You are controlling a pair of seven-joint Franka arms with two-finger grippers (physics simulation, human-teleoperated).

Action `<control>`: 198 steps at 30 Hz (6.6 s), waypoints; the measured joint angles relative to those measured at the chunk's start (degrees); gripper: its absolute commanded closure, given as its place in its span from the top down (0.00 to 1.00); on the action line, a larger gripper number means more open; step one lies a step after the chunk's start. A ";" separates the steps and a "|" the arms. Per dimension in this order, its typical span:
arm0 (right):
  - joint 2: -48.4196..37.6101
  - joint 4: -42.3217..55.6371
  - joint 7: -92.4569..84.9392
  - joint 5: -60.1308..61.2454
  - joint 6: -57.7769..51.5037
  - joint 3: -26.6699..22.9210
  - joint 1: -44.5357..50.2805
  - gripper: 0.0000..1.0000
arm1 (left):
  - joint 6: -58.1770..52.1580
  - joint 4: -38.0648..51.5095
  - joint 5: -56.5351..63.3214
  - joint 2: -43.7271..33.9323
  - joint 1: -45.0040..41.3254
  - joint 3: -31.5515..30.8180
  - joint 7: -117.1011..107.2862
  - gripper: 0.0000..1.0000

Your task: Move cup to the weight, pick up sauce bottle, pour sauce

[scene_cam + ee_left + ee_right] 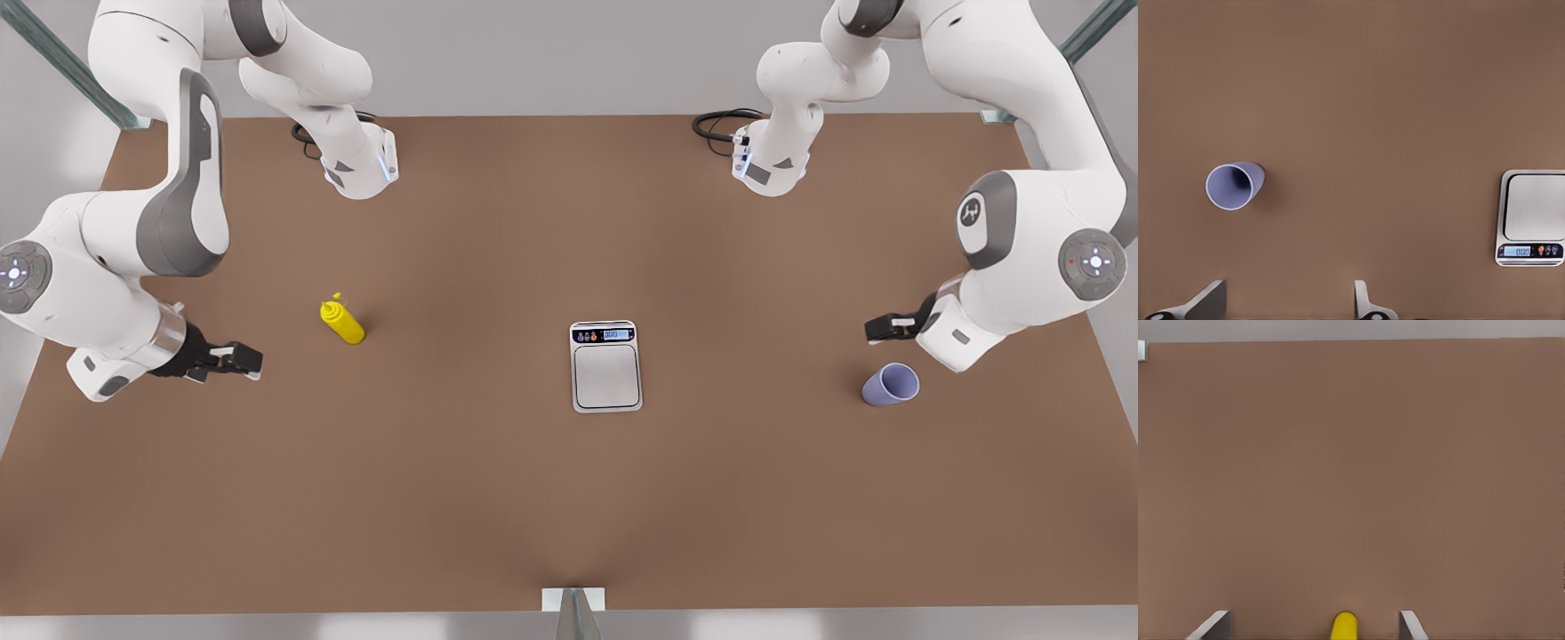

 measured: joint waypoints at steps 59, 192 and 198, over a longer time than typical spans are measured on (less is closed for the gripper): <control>11.28 -35.58 -138.58 36.71 3.00 -0.10 -34.30 1.00 | 41.48 -25.86 -1.00 16.25 0.83 9.78 5.51 0.21; 27.68 1.17 -11.51 -80.74 -16.74 25.74 41.72 0.59 | 7.47 -7.40 -0.09 -0.80 4.13 -4.02 -1.75 1.00; 29.57 1.26 -11.27 -82.09 -17.11 25.74 41.72 0.59 | 7.37 -7.40 -0.10 -0.82 4.18 -4.02 -1.75 1.00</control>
